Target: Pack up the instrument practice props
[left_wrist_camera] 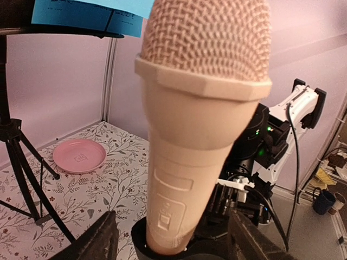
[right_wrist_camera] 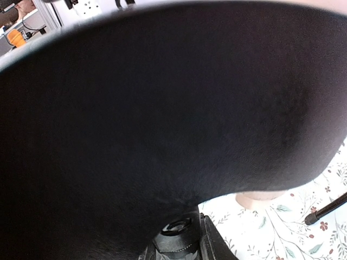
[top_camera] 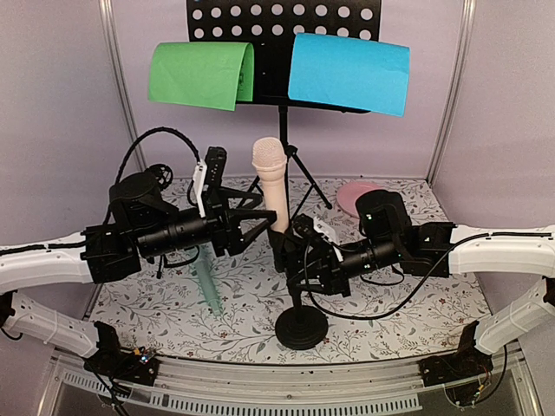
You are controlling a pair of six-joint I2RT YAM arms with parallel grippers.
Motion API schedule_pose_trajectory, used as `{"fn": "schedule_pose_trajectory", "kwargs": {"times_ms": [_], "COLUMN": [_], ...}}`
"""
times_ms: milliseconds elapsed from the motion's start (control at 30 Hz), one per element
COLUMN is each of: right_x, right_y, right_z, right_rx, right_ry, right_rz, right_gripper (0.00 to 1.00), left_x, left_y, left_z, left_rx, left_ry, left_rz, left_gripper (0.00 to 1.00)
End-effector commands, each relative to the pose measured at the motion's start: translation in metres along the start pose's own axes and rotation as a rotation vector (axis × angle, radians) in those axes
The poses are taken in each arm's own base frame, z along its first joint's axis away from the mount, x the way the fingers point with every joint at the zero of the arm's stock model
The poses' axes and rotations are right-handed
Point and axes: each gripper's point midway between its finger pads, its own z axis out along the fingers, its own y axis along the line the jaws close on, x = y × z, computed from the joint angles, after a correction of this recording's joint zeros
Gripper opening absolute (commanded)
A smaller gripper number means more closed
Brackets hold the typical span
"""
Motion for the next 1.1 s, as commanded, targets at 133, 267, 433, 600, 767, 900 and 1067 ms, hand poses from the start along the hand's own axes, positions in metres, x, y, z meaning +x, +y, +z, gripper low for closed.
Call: {"fn": "schedule_pose_trajectory", "kwargs": {"times_ms": [133,267,433,600,767,900,1067], "right_x": [-0.043,-0.043,-0.042,-0.041,-0.04,-0.037,-0.035], "right_y": [0.027,0.026,0.024,0.022,0.016,0.016,0.016], "right_z": [-0.013,-0.012,-0.014,-0.015,-0.015,-0.013,-0.01], "right_rx": [-0.085,-0.082,-0.066,-0.045,-0.013,-0.022,-0.031], "right_ry": [-0.138,-0.137,-0.134,-0.137,-0.137,-0.13,-0.118], "right_rz": [-0.105,-0.107,-0.098,-0.087,-0.076,-0.033,-0.018], "right_gripper": [0.04,0.04,0.04,0.04,0.03,0.03,0.04], "left_x": [-0.006,-0.007,-0.011,-0.013,-0.017,-0.026,-0.03], "left_y": [-0.007,-0.007,-0.005,-0.006,-0.006,-0.009,-0.01], "left_z": [0.015,0.024,0.027,0.025,0.021,0.02,0.02], "left_rx": [0.032,0.04,0.026,0.023,0.004,-0.004,-0.01], "left_ry": [-0.039,-0.051,-0.071,-0.07,-0.079,-0.1,-0.104], "left_rz": [-0.005,-0.004,-0.014,-0.015,-0.019,-0.011,-0.005], "left_gripper": [0.65,0.52,0.39,0.3,0.26,0.25,0.24]}}
